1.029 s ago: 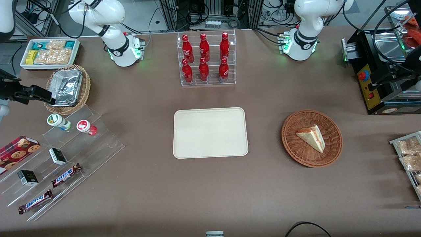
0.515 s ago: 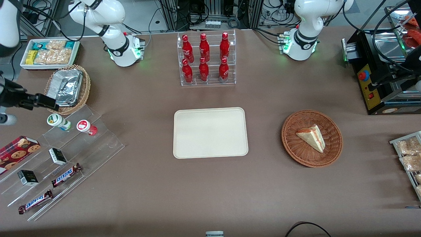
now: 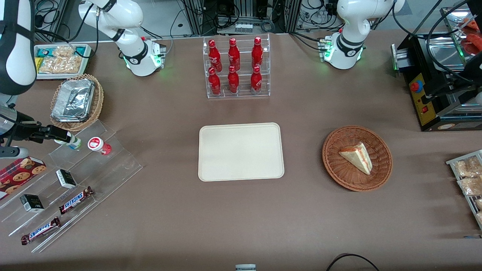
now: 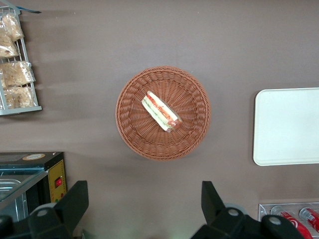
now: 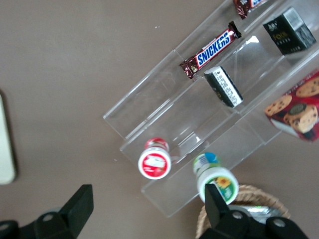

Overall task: Place green gum on tray
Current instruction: 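Move the right gripper down over the green-labelled gum bottle on the stand, then close the right gripper around the green-labelled gum bottle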

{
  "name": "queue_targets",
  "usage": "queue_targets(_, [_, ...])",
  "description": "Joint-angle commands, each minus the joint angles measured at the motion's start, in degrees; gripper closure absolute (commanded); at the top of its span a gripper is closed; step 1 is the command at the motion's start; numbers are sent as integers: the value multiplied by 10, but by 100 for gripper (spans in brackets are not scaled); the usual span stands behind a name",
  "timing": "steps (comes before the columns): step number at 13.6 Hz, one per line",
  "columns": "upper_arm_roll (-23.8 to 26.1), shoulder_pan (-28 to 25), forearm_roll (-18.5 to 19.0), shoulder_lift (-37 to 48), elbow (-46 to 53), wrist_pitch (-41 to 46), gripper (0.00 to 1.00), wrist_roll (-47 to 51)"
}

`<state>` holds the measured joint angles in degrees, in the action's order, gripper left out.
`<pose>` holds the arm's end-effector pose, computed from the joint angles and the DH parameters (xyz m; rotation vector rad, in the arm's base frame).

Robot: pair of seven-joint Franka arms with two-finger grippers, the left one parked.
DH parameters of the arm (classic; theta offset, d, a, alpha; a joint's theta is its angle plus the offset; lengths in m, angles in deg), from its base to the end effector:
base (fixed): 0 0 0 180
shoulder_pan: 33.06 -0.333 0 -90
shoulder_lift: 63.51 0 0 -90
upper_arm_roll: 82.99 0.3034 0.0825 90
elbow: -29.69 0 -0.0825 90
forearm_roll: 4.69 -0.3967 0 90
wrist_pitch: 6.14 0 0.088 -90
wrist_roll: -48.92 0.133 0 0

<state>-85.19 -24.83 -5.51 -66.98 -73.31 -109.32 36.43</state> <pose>0.5754 -0.1040 0.4597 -3.1174 -0.0503 0.0841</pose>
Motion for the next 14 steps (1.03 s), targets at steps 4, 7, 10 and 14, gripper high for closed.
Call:
queue_targets(4, [0, 51, 3, 50, -149, -151, 1, -267])
queue_targets(7, [0, 69, 3, 83, -227, -220, 1, -339])
queue_targets(10, [-8, 69, 3, 83, -241, -225, 1, -354])
queue_targets(14, [-25, 69, 3, 85, -271, -251, 1, -376])
